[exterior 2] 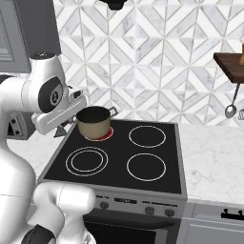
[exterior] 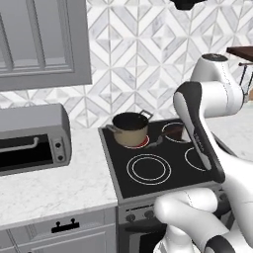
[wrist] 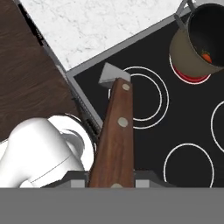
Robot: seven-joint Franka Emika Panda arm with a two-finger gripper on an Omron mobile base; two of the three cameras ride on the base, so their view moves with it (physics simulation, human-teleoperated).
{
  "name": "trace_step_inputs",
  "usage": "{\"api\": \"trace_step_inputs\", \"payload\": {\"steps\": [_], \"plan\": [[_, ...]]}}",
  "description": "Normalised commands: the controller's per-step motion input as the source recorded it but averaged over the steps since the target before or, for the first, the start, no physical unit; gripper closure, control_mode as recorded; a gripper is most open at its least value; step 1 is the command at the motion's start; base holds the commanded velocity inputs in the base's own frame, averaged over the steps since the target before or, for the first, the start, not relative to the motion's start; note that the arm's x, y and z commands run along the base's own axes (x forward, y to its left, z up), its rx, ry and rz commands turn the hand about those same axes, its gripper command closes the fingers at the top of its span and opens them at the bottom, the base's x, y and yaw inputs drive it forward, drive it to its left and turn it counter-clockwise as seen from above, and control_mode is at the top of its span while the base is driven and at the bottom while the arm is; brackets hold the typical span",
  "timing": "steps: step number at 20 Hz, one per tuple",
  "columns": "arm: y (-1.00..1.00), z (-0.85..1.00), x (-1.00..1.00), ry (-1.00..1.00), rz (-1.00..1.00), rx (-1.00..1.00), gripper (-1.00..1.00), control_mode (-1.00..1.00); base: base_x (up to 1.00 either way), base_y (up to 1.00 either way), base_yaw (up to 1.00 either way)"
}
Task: Put the broccoli and tomato in the pot. Retrieve the spatula and lightly stir the vegetables in the pot.
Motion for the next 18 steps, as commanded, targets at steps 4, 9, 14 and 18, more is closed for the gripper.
{"api": "trace_step_inputs", "payload": {"steps": [4,9,14,18], "plan": [[0.00,0.00,0.00,0.00,0.00,0.00,1.00,1.00,0.99,0.00,0.14],[-0.08,0.12,0.35,-0.07,0.07,-0.03,1.00,-1.00,0.15,0.00,0.03],[-0.19,0.04,0.57,-0.18,0.07,-0.16,1.00,-1.00,0.00,0.00,0.00],[-0.10,0.02,0.91,-0.12,0.06,-0.23,1.00,-1.00,0.00,0.00,0.00]]}}
